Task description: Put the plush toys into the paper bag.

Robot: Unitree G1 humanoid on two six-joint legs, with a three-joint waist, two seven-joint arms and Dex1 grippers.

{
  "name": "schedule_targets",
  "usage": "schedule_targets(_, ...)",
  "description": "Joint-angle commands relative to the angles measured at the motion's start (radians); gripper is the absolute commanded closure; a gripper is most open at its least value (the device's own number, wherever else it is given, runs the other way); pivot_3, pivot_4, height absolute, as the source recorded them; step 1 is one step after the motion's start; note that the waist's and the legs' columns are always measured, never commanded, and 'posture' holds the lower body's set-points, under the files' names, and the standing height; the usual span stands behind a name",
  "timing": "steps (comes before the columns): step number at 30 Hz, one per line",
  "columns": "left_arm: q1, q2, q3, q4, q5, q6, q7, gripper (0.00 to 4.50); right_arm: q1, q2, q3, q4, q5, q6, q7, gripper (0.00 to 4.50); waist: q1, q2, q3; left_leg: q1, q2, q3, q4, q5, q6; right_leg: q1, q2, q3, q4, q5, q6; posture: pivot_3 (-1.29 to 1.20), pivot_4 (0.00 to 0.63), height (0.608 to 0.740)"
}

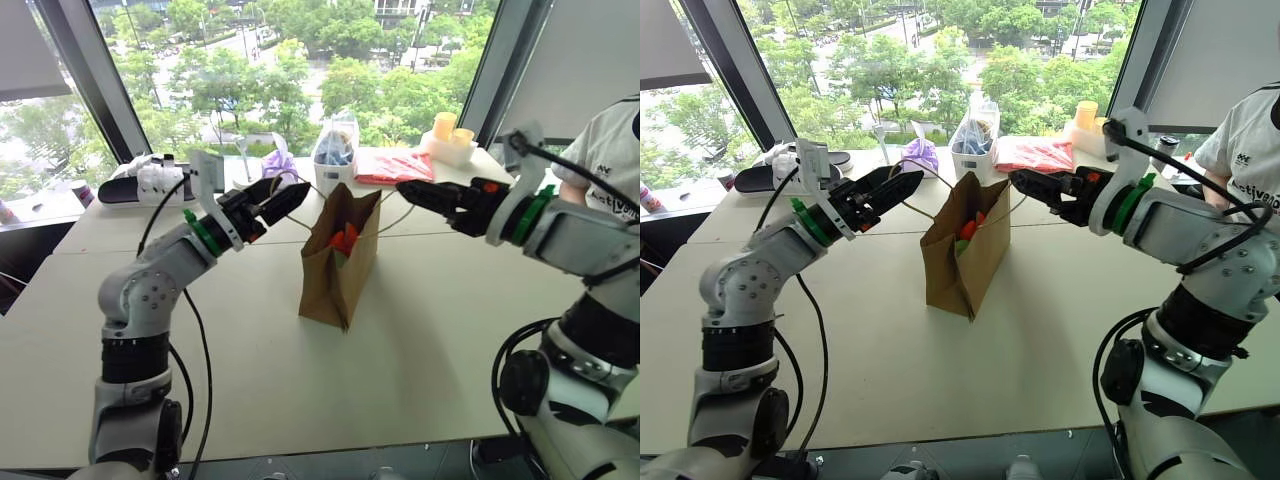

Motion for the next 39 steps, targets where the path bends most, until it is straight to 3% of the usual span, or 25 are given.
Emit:
schedule_targets(1,0.064,0.1,-0.003,-0.108,0.022,-0.003,-0.066,0.04,0.051,-0.08,-0.055,0.017,-0.022,-0.046,0.02,0.01,0.0,0.0,0.0,0.0,0.0,0.001,0.0,0.0,0.0,0.0,0.0,0.0,0.0,0.0,0.0,0.0,0.15,0.74)
schedule_targets(7,0.189,0.133,0.024,-0.153,0.022,-0.035,-0.083,0.04,0.261,-0.058,-0.094,0.025,-0.031,-0.14,0.045,0.01,0.003,0.0,0.0,0.001,0.003,0.003,0.0,0.0,0.0,0.002,0.0,0.0,-0.001,0.0,0.0,0.0,0.15,0.74)
schedule_targets(11,0.247,0.121,-0.037,-0.151,0.084,-0.093,-0.113,0.04,0.401,-0.043,0.021,-0.027,-0.074,-0.281,0.081,0.01,0.003,0.0,0.0,0.001,0.004,0.003,0.001,0.0,0.0,0.002,0.0,0.0,-0.001,0.0,0.0,0.0,0.15,0.74)
schedule_targets(16,0.303,0.095,-0.125,-0.158,0.164,-0.163,-0.138,0.04,0.473,-0.037,0.156,-0.048,-0.133,-0.42,0.116,0.01,0.002,0.0,0.0,0.002,0.004,0.004,0.0,0.0,0.0,0.002,0.0,0.0,-0.001,0.0,0.0,0.0,0.15,0.74)
schedule_targets(20,0.307,0.012,-0.287,-0.122,0.313,-0.278,-0.135,0.0,0.479,-0.027,0.335,-0.035,-0.217,-0.543,0.161,1.26,0.003,0.0,0.0,0.002,0.004,0.004,0.001,0.0,0.0,0.003,0.0,0.001,-0.001,0.0,0.0,0.0,0.15,0.74)
schedule_targets(26,0.294,-0.057,-0.357,-0.137,0.352,-0.294,-0.142,0.0,0.417,0.02,0.467,0.027,-0.275,-0.647,0.193,4.37,0.001,0.0,0.0,0.002,0.004,0.003,0.001,0.0,0.0,0.003,0.0,0.001,-0.002,0.0,-0.001,0.0,0.15,0.74)
schedule_targets(39,0.255,-0.174,-0.403,-0.057,0.542,-0.324,0.015,0.0,0.364,0.101,0.571,0.038,-0.303,-0.653,0.209,4.44,0.004,0.0,0.0,0.002,0.004,0.001,0.001,0.0,0.0,0.003,0.001,0.0,-0.002,0.0,-0.001,0.0,0.15,0.74)
